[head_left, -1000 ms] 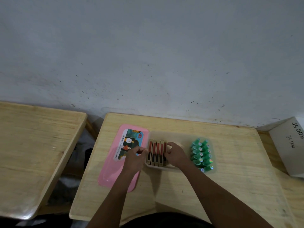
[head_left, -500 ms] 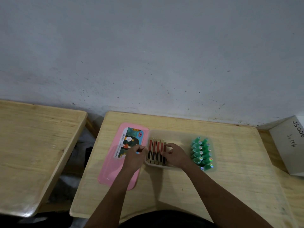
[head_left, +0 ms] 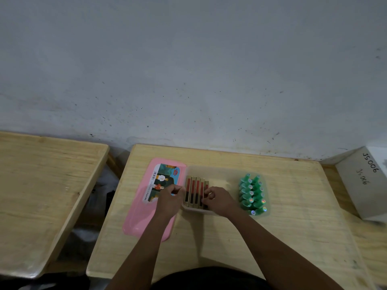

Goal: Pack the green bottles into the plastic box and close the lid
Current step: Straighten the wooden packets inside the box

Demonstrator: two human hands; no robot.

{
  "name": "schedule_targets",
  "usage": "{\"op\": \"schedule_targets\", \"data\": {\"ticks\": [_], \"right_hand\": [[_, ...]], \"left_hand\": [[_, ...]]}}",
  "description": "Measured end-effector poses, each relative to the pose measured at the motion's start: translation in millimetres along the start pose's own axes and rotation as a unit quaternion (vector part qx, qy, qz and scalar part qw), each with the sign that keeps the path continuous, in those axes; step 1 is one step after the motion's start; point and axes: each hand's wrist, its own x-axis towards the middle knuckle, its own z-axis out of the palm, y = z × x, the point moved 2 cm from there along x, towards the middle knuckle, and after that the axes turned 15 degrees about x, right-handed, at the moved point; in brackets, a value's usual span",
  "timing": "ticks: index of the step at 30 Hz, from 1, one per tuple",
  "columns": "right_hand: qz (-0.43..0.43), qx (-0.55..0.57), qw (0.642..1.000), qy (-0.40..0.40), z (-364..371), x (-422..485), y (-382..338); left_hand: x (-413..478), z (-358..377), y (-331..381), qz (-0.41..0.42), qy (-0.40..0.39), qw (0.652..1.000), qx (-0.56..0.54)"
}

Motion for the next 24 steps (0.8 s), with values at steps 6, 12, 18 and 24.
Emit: {"op": "schedule_targets", "data": {"ticks": [6, 12, 18, 24], "right_hand": [[-0.015, -0.005, 1.0, -0.006, -3.6, -0.7, -1.6], [0.006, 0.027, 0.999, 0.035, -4.1, 0.8, 1.0], [-0.02, 0.017, 0.998, 0.054, -12.3, -2.5, 0.2], [-0.076, -0.009, 0.997, 0.034, -21.9, -18.2, 5.0]], "left_hand": [[-2.8, 0.2, 2.0, 0.008, 0.012, 1.0, 0.004], [-4.9, -0.8, -2.6, 0.0, 0.019, 1.0, 0.017], [-2.2, -27.8, -37.0, -0.089, 0.181, 0.957, 0.211], [-4.7, -33.6, -81.8, -0.227, 0.123, 0.918, 0.3]]}}
